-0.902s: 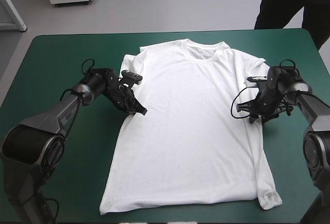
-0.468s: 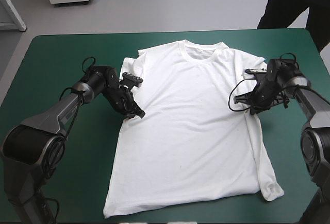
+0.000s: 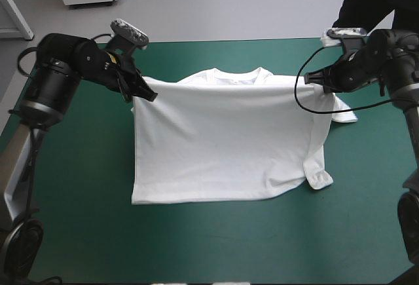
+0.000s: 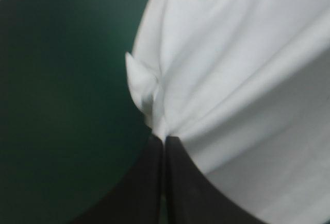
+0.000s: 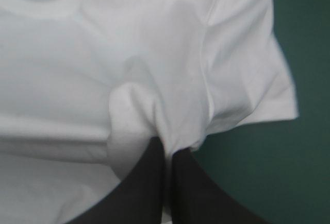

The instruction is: Fold the cloth

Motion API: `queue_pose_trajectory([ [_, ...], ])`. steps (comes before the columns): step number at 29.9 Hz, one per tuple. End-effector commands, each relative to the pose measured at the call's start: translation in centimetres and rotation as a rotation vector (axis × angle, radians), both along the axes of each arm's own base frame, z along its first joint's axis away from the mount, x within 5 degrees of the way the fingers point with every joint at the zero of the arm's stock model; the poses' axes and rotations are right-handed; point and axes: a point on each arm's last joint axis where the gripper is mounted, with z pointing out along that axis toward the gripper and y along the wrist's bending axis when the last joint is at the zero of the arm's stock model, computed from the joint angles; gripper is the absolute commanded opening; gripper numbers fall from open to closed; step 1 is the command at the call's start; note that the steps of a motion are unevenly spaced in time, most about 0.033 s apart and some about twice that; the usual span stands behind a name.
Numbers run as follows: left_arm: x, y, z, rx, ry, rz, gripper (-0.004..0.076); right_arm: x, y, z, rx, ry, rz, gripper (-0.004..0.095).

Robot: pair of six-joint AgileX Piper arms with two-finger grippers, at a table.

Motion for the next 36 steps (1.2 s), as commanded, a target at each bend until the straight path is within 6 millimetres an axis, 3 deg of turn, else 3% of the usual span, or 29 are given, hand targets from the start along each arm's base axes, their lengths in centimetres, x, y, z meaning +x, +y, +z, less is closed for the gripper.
queue_pose_trajectory([
  [1, -3.9, 1.5, 5.9, -0.053, -0.198, 0.024, -0.0022, -3.8, -0.3, 6.5, 0.025, -0.224, -0.007, -0.0013],
  [10, -11.3, 4.3, 12.6, -0.11, -0.493, 0.068, -0.0022, -10.1, 0.0, 14.6, 0.088, -0.519, 0.02, -0.0013],
  [15, -14.6, 5.5, 14.3, -0.138, -0.581, 0.083, -0.0022, -14.0, 0.6, 18.5, 0.149, -0.685, 0.076, -0.0013],
  [18, -15.2, 5.7, 14.6, -0.145, -0.602, 0.083, -0.0022, -15.6, 0.7, 20.0, 0.169, -0.774, 0.092, -0.0013],
  [25, -13.8, 5.7, 15.6, -0.148, -0.732, 0.116, -0.0022, -15.5, 0.6, 20.7, 0.163, -0.848, 0.089, -0.0013],
  [30, -11.0, 5.3, 15.7, -0.117, -0.82, 0.15, -0.0022, -12.9, 0.6, 20.3, 0.163, -0.869, 0.075, -0.0013],
  [36, -6.4, 3.9, 15.0, -0.103, -0.912, 0.14, -0.0022, -7.9, 0.7, 18.9, 0.161, -0.884, 0.078, -0.0013],
])
